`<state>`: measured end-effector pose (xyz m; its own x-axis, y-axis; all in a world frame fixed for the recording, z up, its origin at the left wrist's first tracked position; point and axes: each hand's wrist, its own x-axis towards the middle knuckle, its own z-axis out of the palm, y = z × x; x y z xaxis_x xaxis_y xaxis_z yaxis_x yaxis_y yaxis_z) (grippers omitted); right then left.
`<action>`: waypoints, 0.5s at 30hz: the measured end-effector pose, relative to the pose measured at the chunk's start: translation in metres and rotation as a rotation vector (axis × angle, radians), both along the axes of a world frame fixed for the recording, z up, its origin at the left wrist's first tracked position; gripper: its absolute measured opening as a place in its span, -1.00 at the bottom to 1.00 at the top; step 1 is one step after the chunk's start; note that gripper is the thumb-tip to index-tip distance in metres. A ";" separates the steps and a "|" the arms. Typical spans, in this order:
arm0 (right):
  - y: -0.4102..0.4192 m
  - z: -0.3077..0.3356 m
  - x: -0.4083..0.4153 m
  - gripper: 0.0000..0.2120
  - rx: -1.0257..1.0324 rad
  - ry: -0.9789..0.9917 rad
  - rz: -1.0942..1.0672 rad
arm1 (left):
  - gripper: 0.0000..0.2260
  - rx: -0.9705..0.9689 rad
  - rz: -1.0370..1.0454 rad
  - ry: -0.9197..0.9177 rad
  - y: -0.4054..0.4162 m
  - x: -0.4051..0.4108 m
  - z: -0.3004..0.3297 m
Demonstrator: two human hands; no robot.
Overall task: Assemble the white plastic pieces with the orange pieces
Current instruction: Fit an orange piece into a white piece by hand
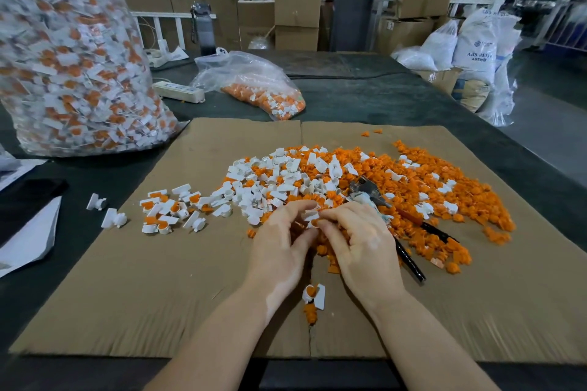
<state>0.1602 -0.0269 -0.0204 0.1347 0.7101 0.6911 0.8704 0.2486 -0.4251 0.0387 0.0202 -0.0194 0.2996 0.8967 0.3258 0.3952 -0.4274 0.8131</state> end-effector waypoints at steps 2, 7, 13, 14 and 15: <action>0.000 -0.001 0.001 -0.89 0.005 0.027 -0.017 | -0.81 0.014 0.059 0.005 0.003 -0.003 0.000; 0.002 -0.002 0.001 -0.97 0.032 0.027 -0.046 | -0.82 0.030 0.337 0.056 0.020 -0.033 -0.001; 0.002 -0.002 0.000 -0.97 0.053 0.002 -0.068 | -0.78 0.020 0.593 0.414 0.038 -0.066 -0.002; 0.002 -0.002 0.000 -0.97 0.052 -0.003 -0.069 | -0.78 0.011 0.605 0.431 0.040 -0.069 -0.002; 0.001 -0.002 0.001 -0.96 0.045 -0.006 -0.070 | -0.78 0.009 0.615 0.436 0.041 -0.071 -0.002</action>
<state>0.1607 -0.0256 -0.0227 0.1787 0.6673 0.7231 0.8889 0.2056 -0.4094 -0.0319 0.0612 -0.0218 -0.1510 0.9417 0.3006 0.8501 -0.0315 0.5257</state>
